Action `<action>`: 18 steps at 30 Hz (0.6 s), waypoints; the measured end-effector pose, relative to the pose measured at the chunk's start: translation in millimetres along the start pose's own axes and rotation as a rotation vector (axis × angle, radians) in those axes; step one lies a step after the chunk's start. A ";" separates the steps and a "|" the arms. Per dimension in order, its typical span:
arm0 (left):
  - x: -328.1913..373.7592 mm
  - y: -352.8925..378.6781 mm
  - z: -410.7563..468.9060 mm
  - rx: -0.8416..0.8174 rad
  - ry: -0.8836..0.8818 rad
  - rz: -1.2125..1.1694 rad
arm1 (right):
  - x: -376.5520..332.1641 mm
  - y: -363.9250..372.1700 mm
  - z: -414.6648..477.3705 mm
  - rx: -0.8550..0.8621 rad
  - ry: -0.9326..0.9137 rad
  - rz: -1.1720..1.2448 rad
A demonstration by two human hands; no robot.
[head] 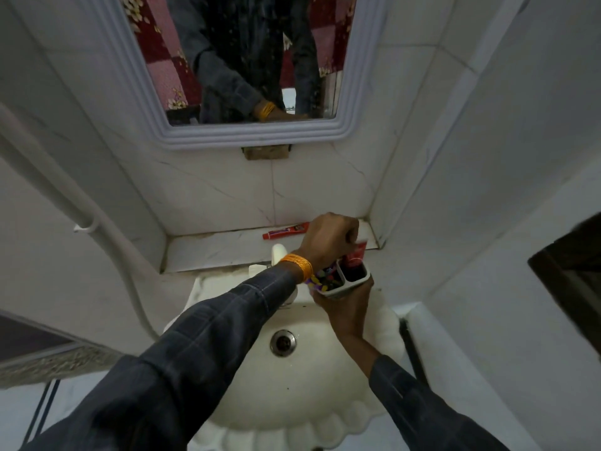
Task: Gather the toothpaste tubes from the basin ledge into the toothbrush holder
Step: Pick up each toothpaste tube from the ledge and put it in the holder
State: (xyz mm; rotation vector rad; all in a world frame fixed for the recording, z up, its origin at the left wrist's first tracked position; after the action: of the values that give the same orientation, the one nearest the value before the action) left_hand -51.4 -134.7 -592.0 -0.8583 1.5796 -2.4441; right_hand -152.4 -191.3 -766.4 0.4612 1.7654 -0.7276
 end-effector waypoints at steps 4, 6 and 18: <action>7.5 -2.4 6.5 -0.098 0.068 0.044 | -1.9 1.2 -1.3 -0.018 -0.019 0.000; 13.5 -3.4 8.5 -0.116 0.119 0.075 | -1.1 1.1 -1.2 -0.018 -0.013 -0.008; 22.3 7.1 -9.7 -0.195 0.377 0.246 | -1.0 -0.6 -1.4 -0.035 -0.006 -0.002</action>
State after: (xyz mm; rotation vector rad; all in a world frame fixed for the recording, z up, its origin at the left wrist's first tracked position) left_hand -76.5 -138.6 -592.2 -0.2039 1.9357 -2.3996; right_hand -153.5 -190.7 -764.9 0.4328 1.7708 -0.6977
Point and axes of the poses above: each hand's wrist, its own z-axis towards the middle knuckle, its own y-axis out of the palm, x = y × z, the point moved 5 cm from there along z, towards the middle knuckle, and after that the axes turned 15 degrees about y, right-handed, at the moved point
